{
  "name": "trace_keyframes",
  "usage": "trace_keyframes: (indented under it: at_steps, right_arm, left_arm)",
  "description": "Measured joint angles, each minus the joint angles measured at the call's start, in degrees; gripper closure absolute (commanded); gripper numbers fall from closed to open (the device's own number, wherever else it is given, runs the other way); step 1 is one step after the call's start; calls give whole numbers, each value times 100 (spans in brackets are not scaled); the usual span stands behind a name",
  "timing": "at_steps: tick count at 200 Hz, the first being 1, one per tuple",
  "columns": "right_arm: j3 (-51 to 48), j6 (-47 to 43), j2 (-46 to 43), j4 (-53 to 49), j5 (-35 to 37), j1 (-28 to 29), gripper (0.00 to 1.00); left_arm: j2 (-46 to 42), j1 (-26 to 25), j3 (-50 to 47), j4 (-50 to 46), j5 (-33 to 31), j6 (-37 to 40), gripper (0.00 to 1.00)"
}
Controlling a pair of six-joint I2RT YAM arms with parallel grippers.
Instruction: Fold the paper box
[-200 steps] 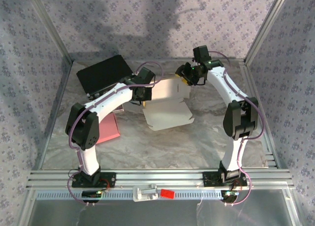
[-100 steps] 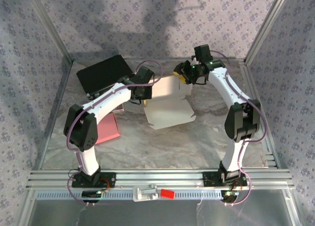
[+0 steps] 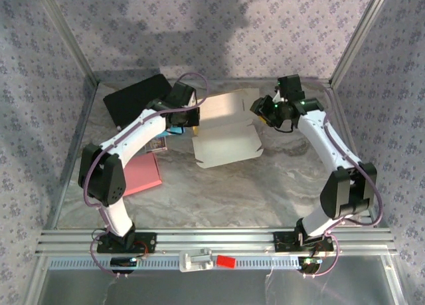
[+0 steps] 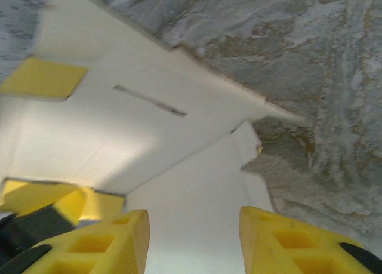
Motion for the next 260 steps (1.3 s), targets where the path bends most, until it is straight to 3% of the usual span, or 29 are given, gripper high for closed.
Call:
trace_keyframes:
  at_steps: [69,89,120,163,260]
  right_arm:
    - [286,-581,916,-125,450,59,58]
    - [286,-664,951,-129,535,131,59]
    - [306,-708,960,-114,557,219,72]
    - [352,-704,960,-109,520,256,76]
    - [352,-656,960,-24,343,555,78]
  left_arm:
    - [0,0,0,2,190,42,100]
    - [0,0,0,2,195,42,100]
    - [0,0,0,2,210,42,100]
    - [0,0,0,4,214,42,100]
    - [0,7,7,2,216,37,100]
